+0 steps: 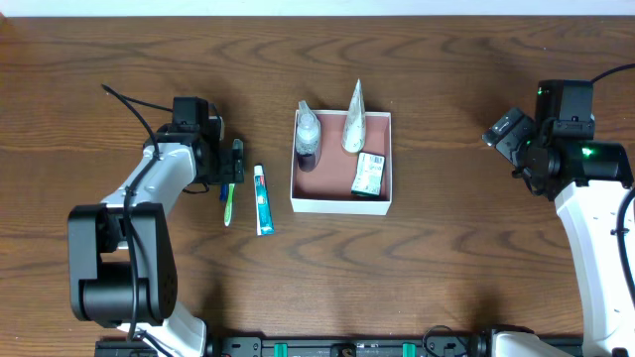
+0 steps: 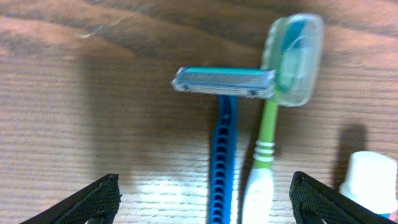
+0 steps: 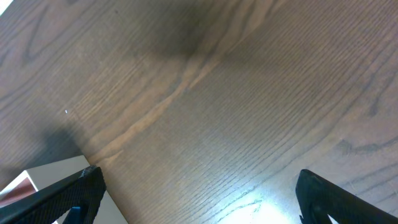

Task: Pack container
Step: 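Move the left gripper over the blue razor and toothbrush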

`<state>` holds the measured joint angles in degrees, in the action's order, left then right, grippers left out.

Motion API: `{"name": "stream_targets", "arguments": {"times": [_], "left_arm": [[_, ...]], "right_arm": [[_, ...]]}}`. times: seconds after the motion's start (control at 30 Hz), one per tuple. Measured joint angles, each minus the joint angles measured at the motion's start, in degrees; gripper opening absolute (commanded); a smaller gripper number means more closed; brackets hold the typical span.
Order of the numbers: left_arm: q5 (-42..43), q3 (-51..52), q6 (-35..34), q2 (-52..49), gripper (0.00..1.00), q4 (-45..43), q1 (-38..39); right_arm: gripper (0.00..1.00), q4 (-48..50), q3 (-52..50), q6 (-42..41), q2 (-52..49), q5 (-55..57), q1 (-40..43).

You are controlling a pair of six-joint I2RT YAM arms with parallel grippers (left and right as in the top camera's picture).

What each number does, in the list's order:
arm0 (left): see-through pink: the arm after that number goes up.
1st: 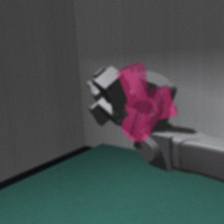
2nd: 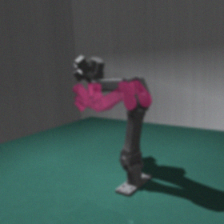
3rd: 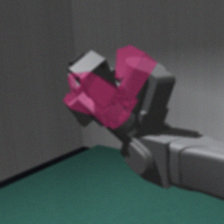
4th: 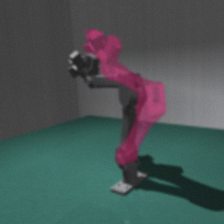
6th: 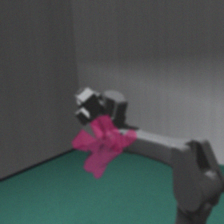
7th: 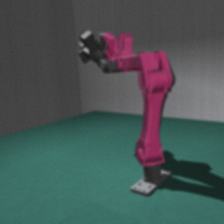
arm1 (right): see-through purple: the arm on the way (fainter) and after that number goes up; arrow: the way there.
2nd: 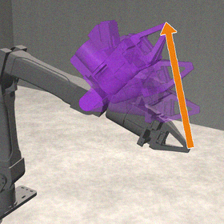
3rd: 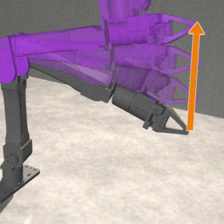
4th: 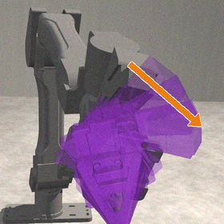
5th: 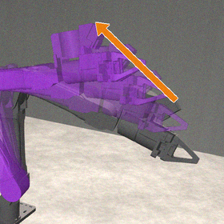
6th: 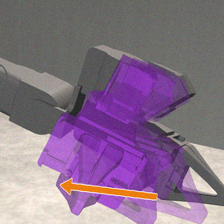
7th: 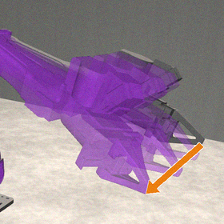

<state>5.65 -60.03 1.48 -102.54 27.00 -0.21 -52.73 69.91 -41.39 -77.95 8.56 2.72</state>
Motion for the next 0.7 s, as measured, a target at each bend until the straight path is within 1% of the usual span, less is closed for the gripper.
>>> {"name": "stream_targets", "arguments": {"times": [0.27, 0.33, 0.43, 0.5, 0.7], "left_arm": [[0.3, -0.2, 0.0, 7.4, 0.87, -0.1, 0.0], [0.2, -0.5, 0.0, 8.0, 0.87, -0.3, 0.0], [0.1, -0.6, 0.0, 7.1, 0.86, -0.3, 0.0], [0.0, -0.6, 0.0, 5.5, 0.84, -0.3, 0.0], [-0.6, -0.6, 0.0, -1.4, 0.81, -0.3, 0.0]], "right_arm": [[0.99, 0.0, 0.0, 0.0, 0.0, 0.0, 0.0], [0.99, 0.0, 0.0, 0.0, 0.0, 0.0, 0.0], [0.99, 0.0, 0.0, 0.0, 0.0, 0.0, 0.0], [0.99, 0.0, 0.0, 0.0, 0.0, 0.0, 0.0], [0.99, 0.0, 0.0, 0.0, 0.0, 0.0, 0.0]]}}
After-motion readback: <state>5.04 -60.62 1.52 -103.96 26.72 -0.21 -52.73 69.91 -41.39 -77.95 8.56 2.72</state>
